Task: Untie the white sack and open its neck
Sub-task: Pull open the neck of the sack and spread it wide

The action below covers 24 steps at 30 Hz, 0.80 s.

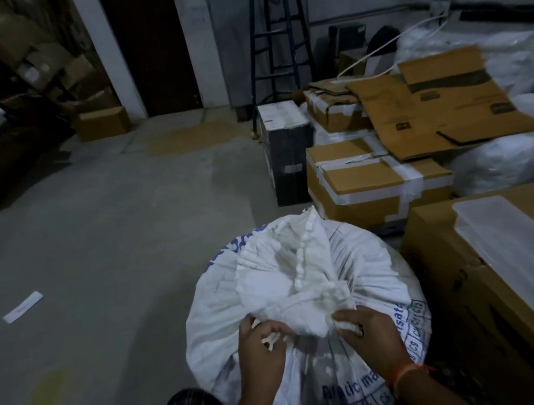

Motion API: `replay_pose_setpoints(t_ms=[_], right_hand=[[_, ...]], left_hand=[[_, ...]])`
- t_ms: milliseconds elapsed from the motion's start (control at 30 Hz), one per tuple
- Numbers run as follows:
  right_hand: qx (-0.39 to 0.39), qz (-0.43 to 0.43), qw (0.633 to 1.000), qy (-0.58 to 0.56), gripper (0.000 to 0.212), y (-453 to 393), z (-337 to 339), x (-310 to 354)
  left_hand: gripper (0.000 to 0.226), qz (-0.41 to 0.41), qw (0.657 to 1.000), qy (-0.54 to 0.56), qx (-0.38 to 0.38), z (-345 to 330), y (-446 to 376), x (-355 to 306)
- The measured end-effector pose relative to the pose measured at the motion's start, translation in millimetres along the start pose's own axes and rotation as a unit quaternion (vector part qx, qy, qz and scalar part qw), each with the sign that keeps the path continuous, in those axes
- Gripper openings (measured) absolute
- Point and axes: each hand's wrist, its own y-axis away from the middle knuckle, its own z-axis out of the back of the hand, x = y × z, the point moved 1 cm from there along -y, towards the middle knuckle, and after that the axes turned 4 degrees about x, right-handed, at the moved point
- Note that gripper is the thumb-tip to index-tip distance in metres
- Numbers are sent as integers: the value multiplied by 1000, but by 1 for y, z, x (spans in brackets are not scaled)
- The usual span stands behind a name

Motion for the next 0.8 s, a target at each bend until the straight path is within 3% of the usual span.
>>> replay_pose_setpoints(t_ms=[133, 233, 400, 467, 567, 667, 800], right_hand=[[-4, 11, 1000, 0, 32, -1, -3, -4], [-3, 18, 1000, 2, 32, -3, -7, -6], [-10, 23, 1000, 5, 32, -4, -8, -10], [-15, 24, 1000, -3, 33, -3, -5, -11], [-19, 27, 999, -27, 37, 1, 2, -11], [-33, 19, 997, -73, 19, 6, 14, -4], [-128, 18, 981, -142, 22, 7, 43, 4]], left_hand=[[11, 1, 992, 113, -58, 24, -1, -4], [10, 40, 977, 192, -89, 38, -28, -16], [18, 175, 968, 174, 37, 39, -86, -18], [19, 161, 971, 163, 71, 34, -93, -19], [24, 86, 983, 154, 47, 25, -93, -34], [29, 37, 981, 185, 50, 11, -85, -44], [32, -8, 977, 207, 51, -5, -73, -56]])
